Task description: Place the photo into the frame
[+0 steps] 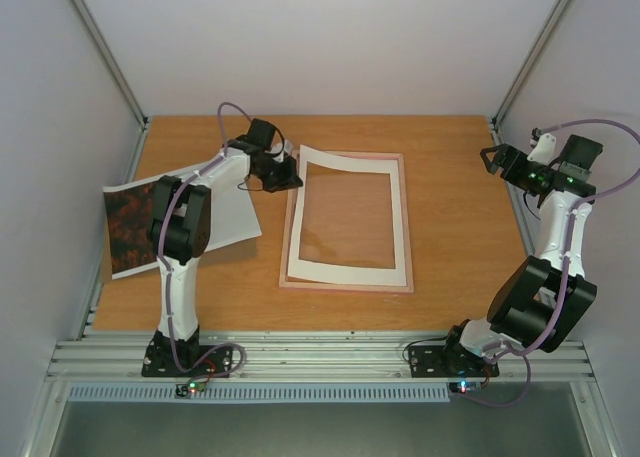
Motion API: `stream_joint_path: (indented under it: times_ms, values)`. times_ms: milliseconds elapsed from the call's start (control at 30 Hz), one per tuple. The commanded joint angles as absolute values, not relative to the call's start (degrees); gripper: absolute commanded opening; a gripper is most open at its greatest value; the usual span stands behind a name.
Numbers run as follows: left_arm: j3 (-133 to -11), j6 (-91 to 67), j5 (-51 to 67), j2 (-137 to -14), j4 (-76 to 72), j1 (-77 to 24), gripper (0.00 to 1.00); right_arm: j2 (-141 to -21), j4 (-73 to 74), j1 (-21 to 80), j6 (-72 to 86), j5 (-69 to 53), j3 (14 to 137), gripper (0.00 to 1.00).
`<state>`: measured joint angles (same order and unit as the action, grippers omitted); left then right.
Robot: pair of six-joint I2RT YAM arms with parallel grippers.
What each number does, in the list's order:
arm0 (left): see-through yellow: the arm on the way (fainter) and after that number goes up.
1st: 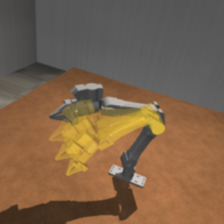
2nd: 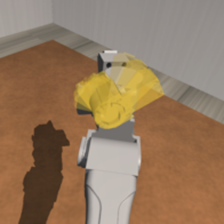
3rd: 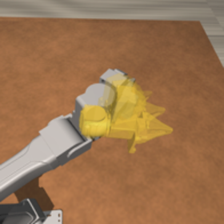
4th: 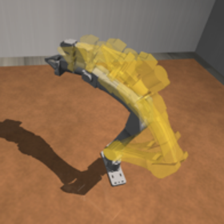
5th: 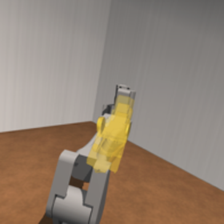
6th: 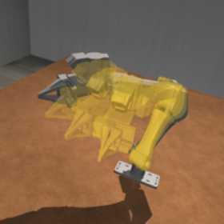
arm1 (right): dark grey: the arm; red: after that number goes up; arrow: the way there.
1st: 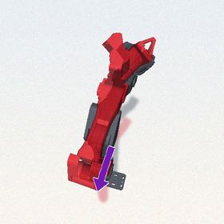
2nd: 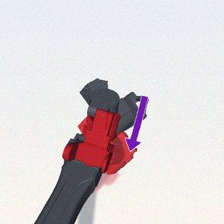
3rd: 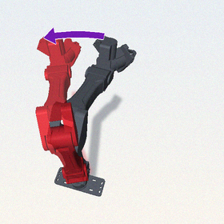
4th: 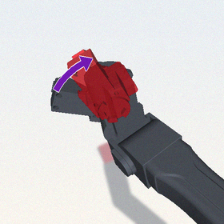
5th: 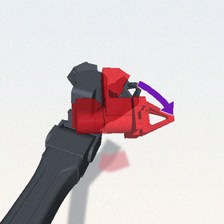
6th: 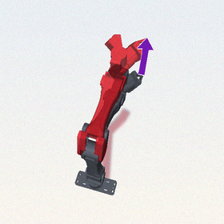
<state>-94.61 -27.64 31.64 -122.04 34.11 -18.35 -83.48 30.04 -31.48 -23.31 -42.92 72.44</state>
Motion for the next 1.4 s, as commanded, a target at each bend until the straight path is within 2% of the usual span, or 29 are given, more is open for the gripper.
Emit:
stream_joint_path:
  times_ms: [0, 500, 567, 633, 667, 733, 867, 1133, 1367]
  values:
    - [-93.15, -26.41, 31.30, -121.21, 34.54, -17.89, 0.00, -81.74, 30.56, -31.20, -24.60, -42.89, 73.04, 0.94]
    - [-94.99, -24.80, 30.95, -121.83, 32.94, -20.66, 0.02, -82.14, 29.85, -30.28, -23.74, -43.15, 72.43, 0.94]
    - [-94.93, -24.51, 31.02, -121.45, 33.34, -20.65, 0.13, -82.10, 29.64, -30.17, -23.58, -43.23, 72.26, 0.94]
    - [-95.04, -23.86, 30.91, -121.07, 34.22, -20.65, 0.37, -82.09, 29.55, -30.02, -23.56, -43.24, 72.25, 0.95]
    - [-95.16, -23.41, 30.17, -120.69, 35.07, -20.65, 0.46, -82.05, 29.57, -29.98, -23.55, -43.24, 72.25, 0.95]
    - [-95.42, -21.94, 28.83, -119.71, 36.92, -20.65, 0.58, -81.94, 29.45, -29.88, -23.60, -43.24, 72.25, 0.95]
    - [-96.67, -17.56, 24.15, -117.48, 42.13, -20.66, 0.76, -81.99, 29.24, -29.80, -23.73, -43.29, 72.16, 0.95]
    - [-94.17, -7.00, 14.77, -111.81, 47.64, -18.78, 0.89, -82.01, 28.48, -28.91, -24.28, -43.56, 72.22, 0.95]
    - [-89.26, 6.71, 7.90, -104.52, 43.96, -16.18, 0.92, -81.57, 29.19, -25.99, -26.72, -43.34, 72.28, 0.95]
